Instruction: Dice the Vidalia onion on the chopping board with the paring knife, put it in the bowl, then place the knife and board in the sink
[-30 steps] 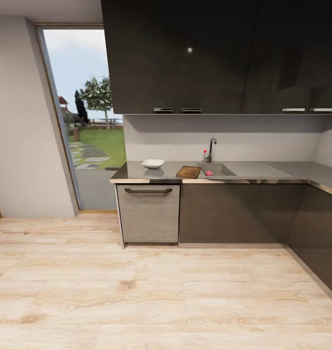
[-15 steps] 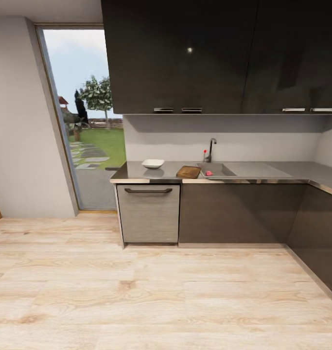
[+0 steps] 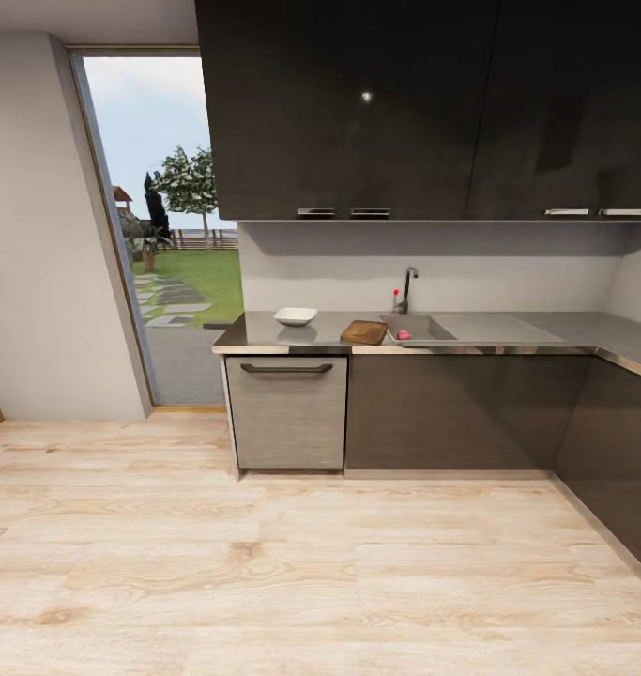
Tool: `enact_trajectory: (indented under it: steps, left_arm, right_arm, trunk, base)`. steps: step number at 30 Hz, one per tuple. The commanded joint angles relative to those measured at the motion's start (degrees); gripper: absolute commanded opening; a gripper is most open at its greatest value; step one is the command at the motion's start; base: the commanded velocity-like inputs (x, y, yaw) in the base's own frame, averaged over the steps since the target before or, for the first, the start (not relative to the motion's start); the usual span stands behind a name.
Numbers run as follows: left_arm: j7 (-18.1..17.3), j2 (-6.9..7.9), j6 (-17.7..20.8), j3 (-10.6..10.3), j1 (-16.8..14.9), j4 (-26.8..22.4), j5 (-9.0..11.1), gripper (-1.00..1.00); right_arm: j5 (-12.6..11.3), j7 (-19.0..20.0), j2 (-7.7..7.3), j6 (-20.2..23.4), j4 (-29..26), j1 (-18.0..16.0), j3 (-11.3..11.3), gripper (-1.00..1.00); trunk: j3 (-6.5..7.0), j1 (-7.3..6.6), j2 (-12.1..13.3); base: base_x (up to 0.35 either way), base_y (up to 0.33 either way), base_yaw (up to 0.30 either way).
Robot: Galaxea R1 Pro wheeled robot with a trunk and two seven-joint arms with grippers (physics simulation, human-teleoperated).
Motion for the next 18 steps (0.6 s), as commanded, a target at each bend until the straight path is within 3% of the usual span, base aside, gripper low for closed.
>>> enact_trajectory:
  steps: [1, 18]
  left_arm:
    - [0.01, 0.0, -0.11, 0.0, 0.0, -0.03, 0.23, 1.0]
    - [0.01, 0.0, -0.11, 0.0, 0.0, -0.03, 0.24, 1.0]
  right_arm:
    - [-0.03, -0.02, 0.03, -0.18, 0.03, -0.02, -0.01, 1.0]
    - [-0.03, -0.02, 0.08, -0.18, 0.03, -0.02, -0.05, 1.0]
  trunk:
    - [-0.05, 0.0, -0.03]
    - [-0.05, 0.0, -0.03]
  base:
    - [0.0, 0.0, 0.0]
    - [0.0, 0.0, 0.0]
